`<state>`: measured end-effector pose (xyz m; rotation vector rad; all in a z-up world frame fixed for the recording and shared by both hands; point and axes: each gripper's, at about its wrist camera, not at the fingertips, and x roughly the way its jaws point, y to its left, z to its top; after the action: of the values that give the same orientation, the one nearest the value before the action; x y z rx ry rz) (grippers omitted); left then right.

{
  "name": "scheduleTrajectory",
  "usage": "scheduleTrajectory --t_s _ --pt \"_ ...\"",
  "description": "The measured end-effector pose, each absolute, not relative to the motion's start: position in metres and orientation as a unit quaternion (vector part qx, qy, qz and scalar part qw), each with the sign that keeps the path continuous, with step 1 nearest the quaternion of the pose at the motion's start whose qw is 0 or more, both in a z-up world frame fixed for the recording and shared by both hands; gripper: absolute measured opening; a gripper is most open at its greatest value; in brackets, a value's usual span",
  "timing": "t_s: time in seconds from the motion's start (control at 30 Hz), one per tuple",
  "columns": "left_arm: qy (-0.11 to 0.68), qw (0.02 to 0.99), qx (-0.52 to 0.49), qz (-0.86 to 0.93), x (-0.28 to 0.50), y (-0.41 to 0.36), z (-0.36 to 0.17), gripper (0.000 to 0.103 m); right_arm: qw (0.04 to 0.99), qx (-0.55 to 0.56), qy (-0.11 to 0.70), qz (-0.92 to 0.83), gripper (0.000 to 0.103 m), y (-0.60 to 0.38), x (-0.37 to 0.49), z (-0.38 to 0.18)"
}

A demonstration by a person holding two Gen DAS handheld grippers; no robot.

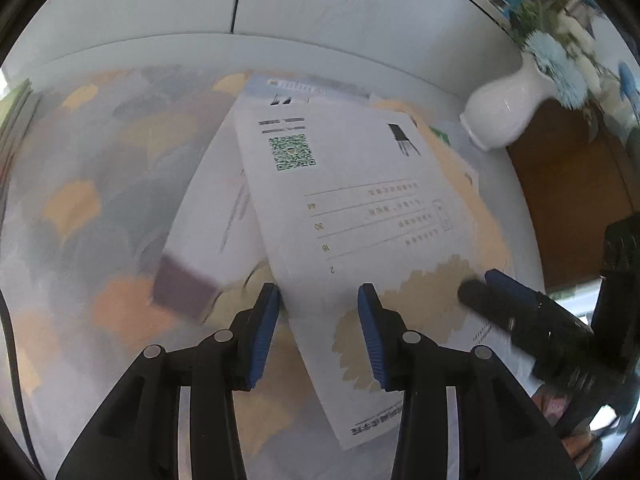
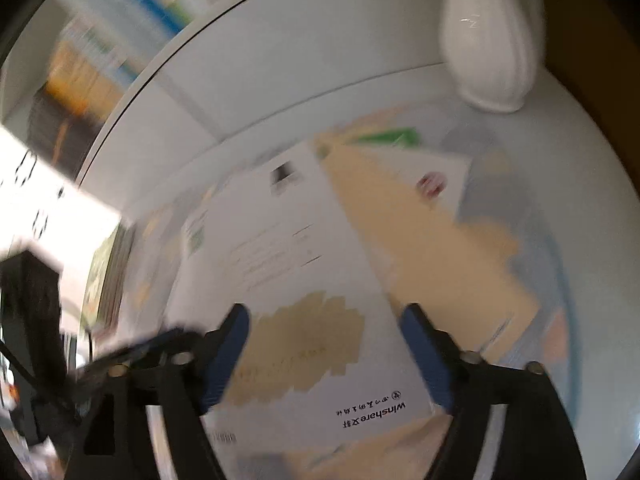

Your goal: Organize books

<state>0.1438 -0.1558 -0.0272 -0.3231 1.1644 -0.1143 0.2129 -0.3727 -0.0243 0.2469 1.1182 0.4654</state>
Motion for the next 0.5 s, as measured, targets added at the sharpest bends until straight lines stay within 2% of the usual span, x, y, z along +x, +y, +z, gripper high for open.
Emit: scheduleTrajectory --t_s 0.2,0.43,0.5 --pt "0.578 0.802 -0.134 -0.07 0.089 -0.159 -0.041 0.037 0.804 0.067 0.535 0.249 0.085 -0.359 0.146 -0.029" --pt "0.597 0.786 -0.131 -0.094 0.024 -0.174 -0.05 0.037 0.737 0.144 0.606 0.263 0.085 -0.395 0.086 -0.052" --pt "0.6 0.781 -0.143 -0.095 0.014 -0.173 -0.053 0.037 0.723 0.137 0.614 0.285 0.081 -0.4 0.073 -0.055"
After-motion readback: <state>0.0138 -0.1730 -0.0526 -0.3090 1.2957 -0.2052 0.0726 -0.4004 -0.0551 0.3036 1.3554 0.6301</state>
